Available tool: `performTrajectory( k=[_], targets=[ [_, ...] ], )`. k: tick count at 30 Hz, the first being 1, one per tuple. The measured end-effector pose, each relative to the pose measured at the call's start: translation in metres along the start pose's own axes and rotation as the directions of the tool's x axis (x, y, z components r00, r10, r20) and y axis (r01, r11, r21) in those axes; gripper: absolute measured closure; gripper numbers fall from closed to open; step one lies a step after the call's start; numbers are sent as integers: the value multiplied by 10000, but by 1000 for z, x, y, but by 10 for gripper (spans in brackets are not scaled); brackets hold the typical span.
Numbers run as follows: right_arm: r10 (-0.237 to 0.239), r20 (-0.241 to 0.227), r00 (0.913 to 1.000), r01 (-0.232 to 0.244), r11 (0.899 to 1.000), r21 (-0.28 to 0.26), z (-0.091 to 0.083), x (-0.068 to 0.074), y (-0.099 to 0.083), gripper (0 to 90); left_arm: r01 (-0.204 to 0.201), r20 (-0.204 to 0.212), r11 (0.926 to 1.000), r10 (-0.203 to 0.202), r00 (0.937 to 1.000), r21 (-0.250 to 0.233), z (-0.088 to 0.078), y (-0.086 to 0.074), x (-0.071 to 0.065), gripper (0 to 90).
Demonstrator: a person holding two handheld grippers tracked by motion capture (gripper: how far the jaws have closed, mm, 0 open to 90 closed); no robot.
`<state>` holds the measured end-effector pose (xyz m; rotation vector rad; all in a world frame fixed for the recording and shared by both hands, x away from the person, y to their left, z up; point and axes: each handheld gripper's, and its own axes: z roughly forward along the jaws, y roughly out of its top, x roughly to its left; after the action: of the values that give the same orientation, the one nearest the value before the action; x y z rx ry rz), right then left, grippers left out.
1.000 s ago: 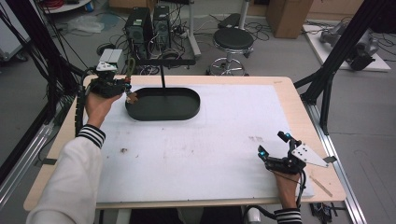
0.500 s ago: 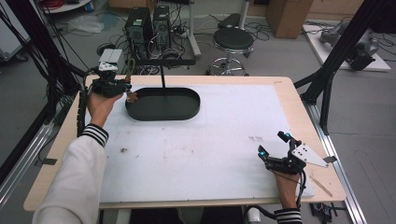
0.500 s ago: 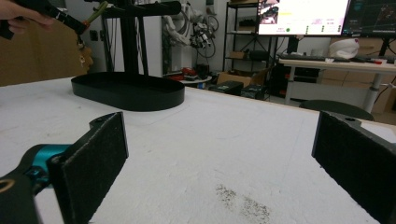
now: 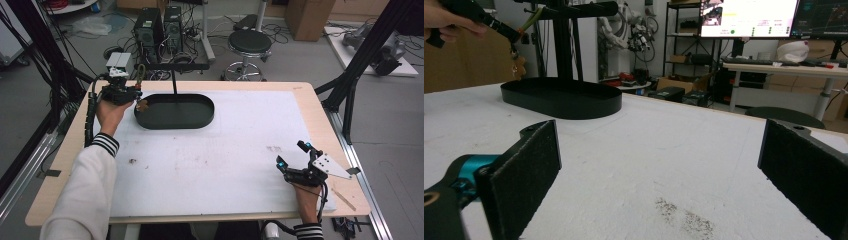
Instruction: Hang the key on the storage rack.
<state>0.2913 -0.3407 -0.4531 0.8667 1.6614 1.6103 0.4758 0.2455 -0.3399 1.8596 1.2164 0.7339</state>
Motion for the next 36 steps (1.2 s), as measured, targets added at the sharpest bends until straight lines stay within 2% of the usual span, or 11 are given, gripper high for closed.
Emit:
performTrajectory(
  k=[5,17,20,22,25,26,27,29,31,34,36],
  targets=[
    [31,-15,10000,-31,10000,12,0,0,0,25,-86,-61,9999,87,9999,136,4,-2,0,734],
    [45,-19,10000,-45,10000,43,0,0,0,25,129,40,9999,-129,9999,65,8,-8,6,728],
    [40,-21,10000,-40,10000,40,0,0,0,25,405,132,9992,-405,9991,-8,8,-9,6,702],
    [76,-11,10000,-76,10000,53,0,1,0,25,451,197,9989,-449,9988,-90,7,-9,7,647],
    [78,-11,10000,-78,10000,48,0,1,0,25,514,671,9979,-487,9966,-398,4,-12,11,467],
    [66,-30,10000,-66,10000,43,0,1,0,25,537,875,9972,-490,9950,-521,1,-13,12,340],
    [66,-30,10000,-66,10000,43,0,1,0,25,589,902,9965,-534,9945,-595,-2,-15,11,340],
    [91,-29,10000,-91,9999,48,-1,1,0,25,421,1081,9956,-329,9936,-836,-13,-17,9,214],
    [73,-41,10000,-73,10000,64,-1,1,0,25,289,1616,9910,-75,9868,-1306,-27,-22,7,195],
    [48,-57,10000,-47,10000,39,-1,1,0,25,697,2426,9750,-169,9700,-2109,-51,-32,3,79],
    [-44,-46,10000,44,10000,34,0,1,0,25,475,2543,9741,106,9671,-2210,-63,-37,-1,66]
  ],
)
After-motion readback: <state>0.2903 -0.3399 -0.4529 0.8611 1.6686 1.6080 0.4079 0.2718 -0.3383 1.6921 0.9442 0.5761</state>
